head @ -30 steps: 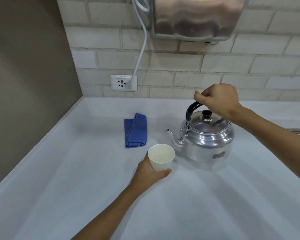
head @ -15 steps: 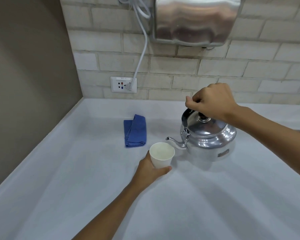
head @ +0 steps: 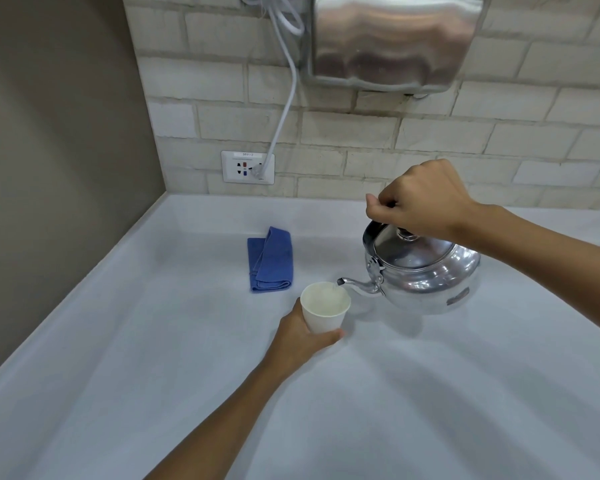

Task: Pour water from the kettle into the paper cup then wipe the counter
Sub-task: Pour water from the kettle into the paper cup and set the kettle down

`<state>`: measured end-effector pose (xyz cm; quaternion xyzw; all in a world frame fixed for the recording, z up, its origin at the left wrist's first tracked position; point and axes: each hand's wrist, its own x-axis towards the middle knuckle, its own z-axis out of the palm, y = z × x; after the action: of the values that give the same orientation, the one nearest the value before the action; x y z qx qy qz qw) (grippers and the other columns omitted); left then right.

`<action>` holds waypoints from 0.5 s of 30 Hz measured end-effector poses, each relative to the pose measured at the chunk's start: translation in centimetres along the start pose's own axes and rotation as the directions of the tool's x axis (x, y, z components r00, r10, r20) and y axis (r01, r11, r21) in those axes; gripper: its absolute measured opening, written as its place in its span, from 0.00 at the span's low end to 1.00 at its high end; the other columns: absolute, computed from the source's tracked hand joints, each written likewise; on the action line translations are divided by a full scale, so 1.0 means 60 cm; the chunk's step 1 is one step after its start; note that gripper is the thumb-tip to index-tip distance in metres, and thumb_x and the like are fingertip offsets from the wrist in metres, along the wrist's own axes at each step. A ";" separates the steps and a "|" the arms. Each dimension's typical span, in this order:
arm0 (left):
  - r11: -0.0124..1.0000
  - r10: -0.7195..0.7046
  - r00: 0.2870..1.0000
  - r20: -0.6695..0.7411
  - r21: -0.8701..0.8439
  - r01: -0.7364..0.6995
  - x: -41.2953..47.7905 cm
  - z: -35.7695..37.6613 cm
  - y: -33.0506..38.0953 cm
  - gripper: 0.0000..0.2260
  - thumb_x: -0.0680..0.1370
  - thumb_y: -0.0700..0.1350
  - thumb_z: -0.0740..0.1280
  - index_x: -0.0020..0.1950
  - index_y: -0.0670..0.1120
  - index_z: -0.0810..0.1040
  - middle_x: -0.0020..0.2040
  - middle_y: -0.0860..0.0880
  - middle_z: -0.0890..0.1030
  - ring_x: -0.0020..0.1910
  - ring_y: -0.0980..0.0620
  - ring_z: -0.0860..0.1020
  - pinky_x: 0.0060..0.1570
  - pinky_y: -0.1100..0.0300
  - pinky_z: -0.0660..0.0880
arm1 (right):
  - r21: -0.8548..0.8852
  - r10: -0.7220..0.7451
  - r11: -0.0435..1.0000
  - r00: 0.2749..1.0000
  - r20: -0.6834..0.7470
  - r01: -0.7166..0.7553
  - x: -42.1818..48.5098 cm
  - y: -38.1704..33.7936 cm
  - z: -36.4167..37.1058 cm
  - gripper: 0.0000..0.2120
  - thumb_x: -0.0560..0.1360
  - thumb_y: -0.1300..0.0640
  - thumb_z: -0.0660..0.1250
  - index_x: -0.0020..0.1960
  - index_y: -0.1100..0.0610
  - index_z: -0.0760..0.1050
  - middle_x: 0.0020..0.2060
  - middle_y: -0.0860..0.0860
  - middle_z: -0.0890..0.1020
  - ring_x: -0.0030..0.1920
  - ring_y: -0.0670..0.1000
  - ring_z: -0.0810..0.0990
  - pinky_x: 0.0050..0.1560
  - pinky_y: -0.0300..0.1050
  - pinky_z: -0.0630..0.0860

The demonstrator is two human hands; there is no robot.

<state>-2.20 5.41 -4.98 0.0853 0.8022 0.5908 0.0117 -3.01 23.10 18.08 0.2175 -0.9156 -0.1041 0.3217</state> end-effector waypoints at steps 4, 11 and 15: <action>1.000 0.001 1.000 0.000 0.004 -0.001 0.001 0.000 0.000 0.33 0.61 0.55 0.78 0.63 0.55 0.69 0.54 0.57 0.77 0.50 0.58 0.76 0.37 0.74 0.71 | -0.009 -0.031 0.999 0.999 0.011 0.032 0.002 -0.007 -0.009 0.23 0.73 0.56 0.63 0.21 0.59 0.61 0.16 0.56 0.61 0.23 0.53 0.56 0.28 0.38 0.48; 1.000 -0.001 1.000 0.002 -0.010 0.001 0.001 -0.001 0.000 0.34 0.61 0.55 0.78 0.63 0.55 0.69 0.49 0.63 0.75 0.47 0.66 0.74 0.36 0.81 0.69 | -0.010 -0.082 0.997 0.996 0.024 0.082 0.009 -0.006 -0.010 0.24 0.74 0.55 0.61 0.22 0.59 0.61 0.17 0.56 0.62 0.22 0.54 0.59 0.27 0.41 0.53; 1.000 0.000 1.000 0.002 -0.019 0.000 0.001 -0.001 0.000 0.34 0.60 0.54 0.78 0.63 0.55 0.69 0.49 0.63 0.75 0.47 0.66 0.74 0.36 0.81 0.69 | -0.019 -0.098 0.995 0.995 0.015 0.099 0.011 -0.004 -0.009 0.23 0.73 0.54 0.58 0.21 0.59 0.61 0.16 0.56 0.62 0.21 0.55 0.59 0.27 0.39 0.52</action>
<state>-2.23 5.35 -4.93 0.0856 0.7965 0.5984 0.0131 -3.04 22.54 18.81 0.2584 -0.9050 -0.1304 0.3118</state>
